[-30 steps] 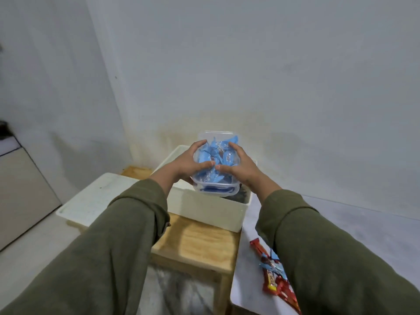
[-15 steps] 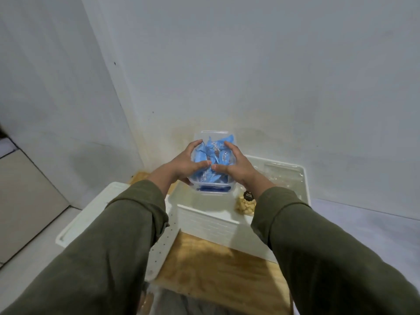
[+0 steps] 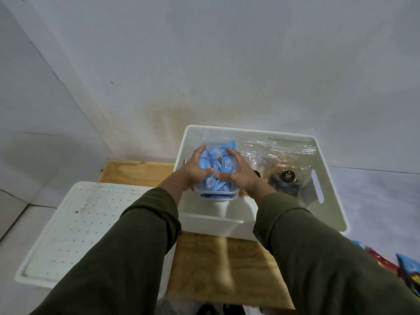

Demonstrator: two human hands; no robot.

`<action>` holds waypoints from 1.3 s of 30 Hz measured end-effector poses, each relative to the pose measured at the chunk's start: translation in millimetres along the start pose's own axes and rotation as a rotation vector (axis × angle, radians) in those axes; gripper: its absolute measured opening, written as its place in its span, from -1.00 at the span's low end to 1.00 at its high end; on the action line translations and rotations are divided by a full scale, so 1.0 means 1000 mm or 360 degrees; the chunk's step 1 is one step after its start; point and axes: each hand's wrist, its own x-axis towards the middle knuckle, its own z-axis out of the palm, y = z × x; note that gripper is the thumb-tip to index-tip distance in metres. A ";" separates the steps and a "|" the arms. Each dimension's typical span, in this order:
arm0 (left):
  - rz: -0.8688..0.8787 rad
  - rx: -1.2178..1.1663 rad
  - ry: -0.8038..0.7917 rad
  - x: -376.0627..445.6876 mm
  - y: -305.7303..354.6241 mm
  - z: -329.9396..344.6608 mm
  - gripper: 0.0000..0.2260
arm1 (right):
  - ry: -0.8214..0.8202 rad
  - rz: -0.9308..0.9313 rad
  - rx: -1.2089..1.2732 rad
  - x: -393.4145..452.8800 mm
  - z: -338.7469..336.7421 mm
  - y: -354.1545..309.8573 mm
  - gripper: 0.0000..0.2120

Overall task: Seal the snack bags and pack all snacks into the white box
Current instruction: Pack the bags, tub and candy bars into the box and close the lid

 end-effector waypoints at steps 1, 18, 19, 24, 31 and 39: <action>0.0007 0.0020 -0.0004 0.005 -0.004 0.003 -0.30 | 0.0015 0.0021 -0.0007 0.005 0.000 0.006 -0.19; -0.0086 0.0301 -0.0140 0.053 -0.019 0.010 -0.27 | 0.0011 0.0212 0.0040 0.039 0.005 0.040 -0.19; -0.0091 0.0313 -0.0142 0.052 -0.018 0.011 -0.27 | 0.0011 0.0226 0.0042 0.040 0.005 0.041 -0.19; -0.0083 0.0403 -0.0105 0.046 -0.010 0.006 -0.29 | 0.0029 0.0271 -0.0008 0.036 0.004 0.034 -0.19; -0.0015 0.0624 0.0097 0.024 0.026 0.006 -0.48 | 0.0277 0.0185 -0.0103 0.007 -0.016 -0.001 -0.15; 0.0276 0.0634 0.0229 -0.019 0.094 0.041 -0.44 | 0.0578 -0.0061 -0.0342 -0.057 -0.091 -0.041 -0.17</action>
